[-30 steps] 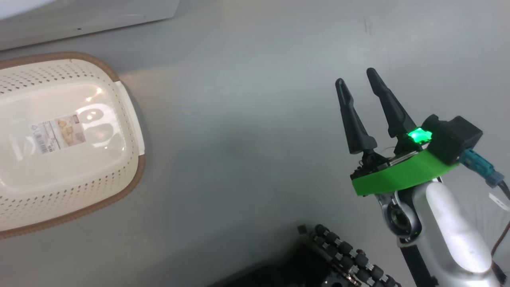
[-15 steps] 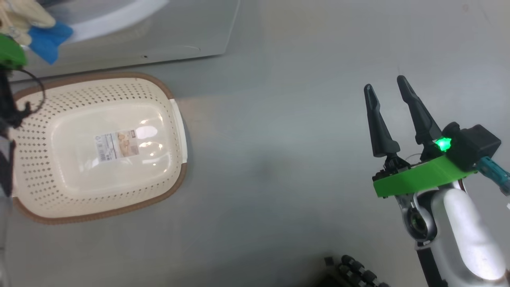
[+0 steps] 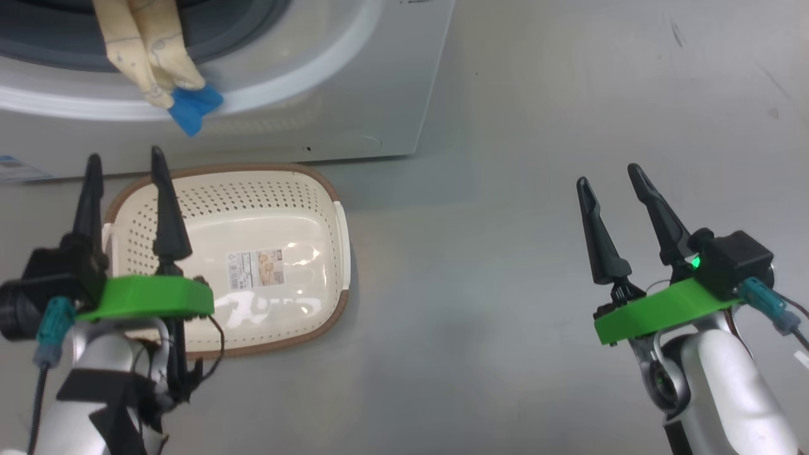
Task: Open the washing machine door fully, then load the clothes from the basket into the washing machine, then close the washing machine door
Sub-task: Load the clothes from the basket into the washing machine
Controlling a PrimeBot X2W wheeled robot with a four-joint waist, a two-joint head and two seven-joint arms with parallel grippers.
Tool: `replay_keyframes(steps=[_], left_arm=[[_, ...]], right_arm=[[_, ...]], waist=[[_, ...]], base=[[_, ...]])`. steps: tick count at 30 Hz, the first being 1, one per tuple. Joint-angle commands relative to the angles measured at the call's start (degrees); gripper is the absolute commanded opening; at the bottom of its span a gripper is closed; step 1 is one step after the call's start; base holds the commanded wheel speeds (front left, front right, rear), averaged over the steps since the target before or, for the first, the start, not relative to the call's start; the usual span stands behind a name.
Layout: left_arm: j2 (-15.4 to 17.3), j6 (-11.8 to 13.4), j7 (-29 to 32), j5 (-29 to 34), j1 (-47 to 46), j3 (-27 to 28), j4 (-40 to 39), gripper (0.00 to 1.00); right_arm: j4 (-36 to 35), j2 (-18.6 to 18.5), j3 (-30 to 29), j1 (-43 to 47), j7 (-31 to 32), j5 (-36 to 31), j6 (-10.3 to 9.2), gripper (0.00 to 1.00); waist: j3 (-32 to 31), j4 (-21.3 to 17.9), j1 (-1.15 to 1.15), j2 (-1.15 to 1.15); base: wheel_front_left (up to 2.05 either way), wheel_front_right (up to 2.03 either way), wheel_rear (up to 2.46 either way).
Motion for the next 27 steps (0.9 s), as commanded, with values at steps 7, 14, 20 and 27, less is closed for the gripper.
replay_keyframes(steps=[7, 14, 20, 27], left_arm=[[-0.2, 2.29, -0.22, 0.75, 8.33, -0.06, -6.56, 1.0], [-1.08, 1.91, 0.91, -0.59, 12.54, -1.85, -5.8, 1.0], [-0.91, 1.67, 1.56, -0.66, 13.23, -2.78, -4.34, 1.0], [-0.89, 1.6, 1.83, -0.99, 13.12, -3.07, -3.59, 1.0]], right_arm=[[-0.13, -0.43, 0.55, 3.41, -0.21, -2.24, 0.02, 1.0], [-0.93, -0.43, 0.05, 6.36, 1.23, -2.85, 0.02, 1.0], [-2.32, -0.43, 0.41, 8.38, 2.3, -2.59, 0.02, 1.0], [-3.19, -0.43, 0.37, 9.16, 2.78, -2.34, 0.02, 1.0]], waist=[[-7.21, 3.08, 0.01, -0.01], [-11.29, 3.75, 0.01, -0.01], [-13.15, 3.36, 0.01, -0.01], [-13.46, 2.84, 0.01, -0.01]], base=[[0.0, 0.0, 0.0], [0.0, 0.0, 0.0], [0.0, 0.0, 0.0], [0.0, 0.0, 0.0]])
